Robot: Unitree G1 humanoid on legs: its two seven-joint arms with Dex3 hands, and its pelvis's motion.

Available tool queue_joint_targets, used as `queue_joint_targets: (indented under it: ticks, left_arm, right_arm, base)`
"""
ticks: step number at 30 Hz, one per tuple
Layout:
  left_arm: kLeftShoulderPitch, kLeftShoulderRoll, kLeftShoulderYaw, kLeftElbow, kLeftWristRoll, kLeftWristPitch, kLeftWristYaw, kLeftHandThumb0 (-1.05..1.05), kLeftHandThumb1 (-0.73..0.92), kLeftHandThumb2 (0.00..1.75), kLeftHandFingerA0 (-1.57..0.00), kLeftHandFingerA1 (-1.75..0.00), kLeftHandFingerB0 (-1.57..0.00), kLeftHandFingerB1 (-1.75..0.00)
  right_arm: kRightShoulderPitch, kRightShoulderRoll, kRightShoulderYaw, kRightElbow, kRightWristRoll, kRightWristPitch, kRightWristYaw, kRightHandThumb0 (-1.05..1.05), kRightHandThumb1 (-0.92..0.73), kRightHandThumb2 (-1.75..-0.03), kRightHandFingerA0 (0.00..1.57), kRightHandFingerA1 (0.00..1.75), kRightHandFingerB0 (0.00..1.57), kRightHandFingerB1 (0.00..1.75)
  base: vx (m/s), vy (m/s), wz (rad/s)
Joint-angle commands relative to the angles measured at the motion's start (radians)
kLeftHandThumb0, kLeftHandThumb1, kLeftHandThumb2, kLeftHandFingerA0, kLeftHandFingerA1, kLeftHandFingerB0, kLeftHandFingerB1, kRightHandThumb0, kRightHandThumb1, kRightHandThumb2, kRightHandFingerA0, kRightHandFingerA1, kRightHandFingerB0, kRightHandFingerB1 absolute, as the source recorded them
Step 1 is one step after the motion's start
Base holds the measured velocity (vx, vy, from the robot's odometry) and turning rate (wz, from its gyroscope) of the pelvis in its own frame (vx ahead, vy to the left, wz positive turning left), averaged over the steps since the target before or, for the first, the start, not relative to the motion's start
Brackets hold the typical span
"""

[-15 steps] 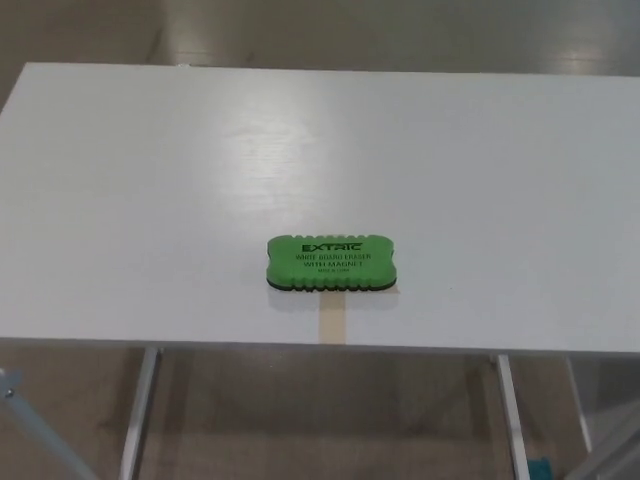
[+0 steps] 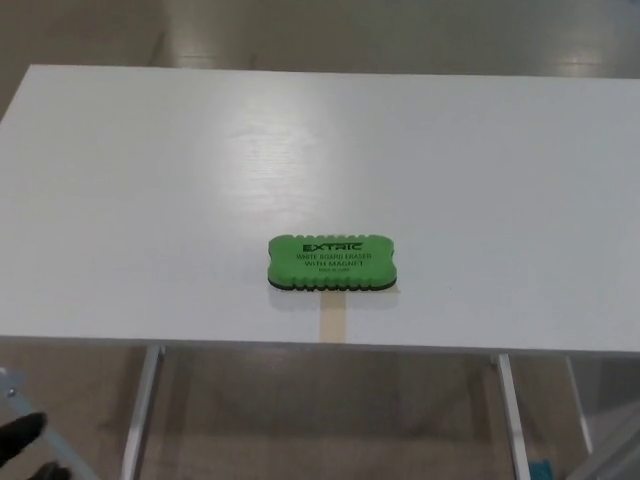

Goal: Use the left hand to press on the green eraser and wipe the desk from center to the left and then back to center.

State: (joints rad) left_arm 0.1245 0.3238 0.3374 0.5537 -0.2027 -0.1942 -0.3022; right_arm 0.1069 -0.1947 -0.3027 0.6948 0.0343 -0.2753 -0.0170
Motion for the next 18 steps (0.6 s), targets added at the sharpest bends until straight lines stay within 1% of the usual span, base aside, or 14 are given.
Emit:
queue_joint_targets:
  ticks: [1, 2, 3, 5, 7, 8, 9, 10, 13, 14, 15, 16, 18]
  left_arm:
    - [0.112, 0.034, -0.159, -0.259, -0.122, 0.037, -0.389, -0.33, 0.69, 0.61, -0.9, -0.48, -0.74, -0.43]
    - [0.116, 0.038, -0.168, -0.269, -0.127, 0.038, -0.402, -0.33, 0.69, 0.61, -0.9, -0.48, -0.74, -0.43]
    - [0.129, 0.054, -0.21, -0.315, -0.138, 0.03, -0.464, -0.32, 0.71, 0.62, -0.93, -0.49, -0.77, -0.45]
    - [0.147, 0.067, -0.248, -0.363, -0.144, 0.025, -0.503, -0.31, 0.71, 0.62, -0.93, -0.49, -0.76, -0.45]
    - [0.158, 0.087, -0.289, -0.414, -0.141, 0.045, -0.528, -0.32, 0.72, 0.63, -0.94, -0.49, -0.77, -0.46]
    - [0.156, 0.101, -0.313, -0.437, -0.149, 0.076, -0.55, -0.31, 0.71, 0.62, -0.95, -0.49, -0.79, -0.47]
    - [0.156, 0.109, -0.323, -0.447, -0.154, 0.09, -0.557, -0.31, 0.71, 0.62, -0.95, -0.49, -0.79, -0.47]
    - [0.152, 0.119, -0.338, -0.451, -0.153, 0.091, -0.577, -0.3, 0.7, 0.61, -0.96, -0.5, -0.83, -0.5]
    - [0.144, 0.15, -0.375, -0.472, -0.168, 0.118, -0.627, -0.31, 0.7, 0.62, -0.99, -0.5, -0.85, -0.51]
    - [0.132, 0.171, -0.396, -0.491, -0.179, 0.149, -0.661, -0.31, 0.7, 0.63, -1.0, -0.56, -0.86, -0.54]
    - [0.127, 0.182, -0.406, -0.5, -0.186, 0.162, -0.675, -0.31, 0.7, 0.63, -1.0, -0.56, -0.86, -0.54]
    - [0.111, 0.199, -0.425, -0.52, -0.196, 0.192, -0.699, -0.31, 0.7, 0.62, -1.0, -0.62, -0.87, -0.57]
    - [0.092, 0.219, -0.447, -0.554, -0.215, 0.228, -0.723, -0.32, 0.7, 0.62, -1.0, -0.62, -0.86, -0.58]
  right_arm:
    - [0.07, 0.038, 0.075, -0.058, -0.021, -0.068, 0.05, -0.51, -0.78, -0.65, 0.65, 0.43, 0.5, 0.36]
    - [0.073, 0.039, 0.078, -0.059, -0.02, -0.07, 0.051, -0.51, -0.78, -0.65, 0.65, 0.43, 0.5, 0.36]
    - [0.077, 0.042, 0.089, -0.049, -0.019, -0.092, 0.071, -0.51, -0.79, -0.65, 0.64, 0.42, 0.49, 0.35]
    - [0.08, 0.047, 0.098, -0.041, -0.013, -0.109, 0.087, -0.51, -0.79, -0.65, 0.64, 0.42, 0.48, 0.35]
    - [0.079, 0.047, 0.109, -0.034, -0.012, -0.114, 0.1, -0.51, -0.79, -0.66, 0.64, 0.42, 0.48, 0.35]
    - [0.075, 0.044, 0.111, -0.024, -0.008, -0.113, 0.108, -0.51, -0.79, -0.66, 0.63, 0.42, 0.46, 0.35]
    - [0.074, 0.043, 0.112, -0.02, -0.006, -0.113, 0.11, -0.51, -0.79, -0.66, 0.63, 0.42, 0.46, 0.35]
    - [0.071, 0.038, 0.112, -0.008, -0.007, -0.117, 0.109, -0.51, -0.79, -0.65, 0.63, 0.43, 0.47, 0.35]
    - [0.064, 0.027, 0.112, 0.015, -0.008, -0.118, 0.107, -0.51, -0.79, -0.65, 0.63, 0.43, 0.47, 0.35]
    - [0.053, 0.022, 0.11, 0.022, -0.002, -0.106, 0.113, -0.51, -0.79, -0.65, 0.63, 0.45, 0.46, 0.35]
    - [0.048, 0.02, 0.11, 0.025, 0.002, -0.102, 0.115, -0.51, -0.79, -0.65, 0.63, 0.45, 0.46, 0.35]
    - [0.046, 0.018, 0.109, 0.029, 0.004, -0.101, 0.117, -0.51, -0.8, -0.65, 0.63, 0.45, 0.46, 0.35]
    - [0.04, 0.018, 0.105, 0.036, 0.013, -0.098, 0.124, -0.51, -0.8, -0.65, 0.63, 0.46, 0.47, 0.35]
  base:
    - [0.0, 0.0, 0.0]
    - [0.0, 0.0, 0.0]
    - [0.0, 0.0, 0.0]
    - [0.0, 0.0, 0.0]
    - [0.0, 0.0, 0.0]
    - [0.0, 0.0, 0.0]
    - [0.0, 0.0, 0.0]
    - [0.0, 0.0, 0.0]
    - [0.0, 0.0, 0.0]
    - [0.0, 0.0, 0.0]
    - [0.0, 0.0, 0.0]
    - [0.0, 0.0, 0.0]
    - [0.0, 0.0, 0.0]
